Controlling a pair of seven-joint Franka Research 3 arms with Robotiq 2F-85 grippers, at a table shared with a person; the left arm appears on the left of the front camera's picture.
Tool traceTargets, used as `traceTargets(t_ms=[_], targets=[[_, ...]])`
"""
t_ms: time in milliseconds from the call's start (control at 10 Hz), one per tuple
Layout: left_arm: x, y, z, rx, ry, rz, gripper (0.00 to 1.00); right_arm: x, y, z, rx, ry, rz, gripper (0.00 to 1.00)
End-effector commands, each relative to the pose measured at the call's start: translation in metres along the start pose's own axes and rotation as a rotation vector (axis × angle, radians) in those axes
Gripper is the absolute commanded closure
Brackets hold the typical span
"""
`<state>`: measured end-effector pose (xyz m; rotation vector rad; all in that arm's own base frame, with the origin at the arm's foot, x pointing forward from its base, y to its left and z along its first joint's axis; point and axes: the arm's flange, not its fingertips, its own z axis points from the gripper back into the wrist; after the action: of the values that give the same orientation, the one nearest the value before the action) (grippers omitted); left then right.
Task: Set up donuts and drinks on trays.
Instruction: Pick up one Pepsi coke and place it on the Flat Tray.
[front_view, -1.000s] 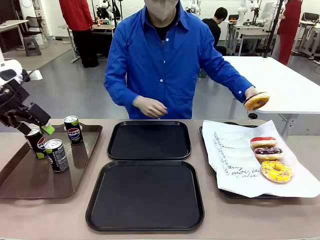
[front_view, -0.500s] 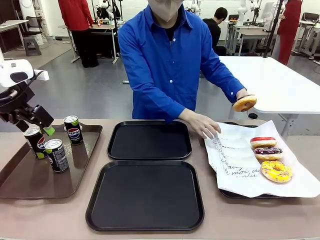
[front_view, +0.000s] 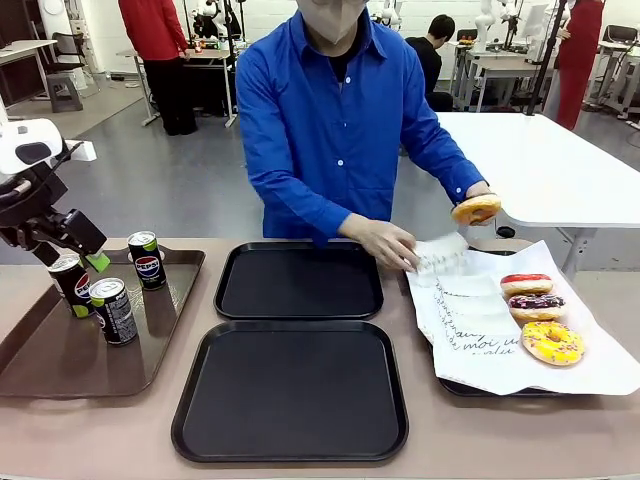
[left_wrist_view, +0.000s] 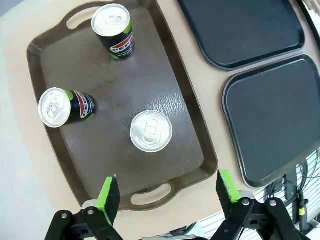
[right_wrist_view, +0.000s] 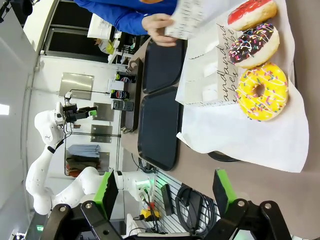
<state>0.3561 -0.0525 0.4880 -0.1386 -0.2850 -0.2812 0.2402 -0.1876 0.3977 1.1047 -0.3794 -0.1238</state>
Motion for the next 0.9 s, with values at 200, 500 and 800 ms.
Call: traceTargets(t_ms=[200, 500, 800], targets=[[0.004, -0.009, -0.006, 0.161, -0.035, 0.107, 0.00, 0.001, -0.001, 0.000, 0.018, -0.008, 0.009, 0.00], [0.007, -0.014, -0.028, 0.249, 0.042, 0.198, 0.00, 0.001, -0.001, 0.000, 0.018, -0.008, 0.009, 0.00], [0.011, -0.018, -0.043, 0.222, 0.089, 0.258, 0.00, 0.001, -0.001, 0.000, 0.018, -0.008, 0.009, 0.00]])
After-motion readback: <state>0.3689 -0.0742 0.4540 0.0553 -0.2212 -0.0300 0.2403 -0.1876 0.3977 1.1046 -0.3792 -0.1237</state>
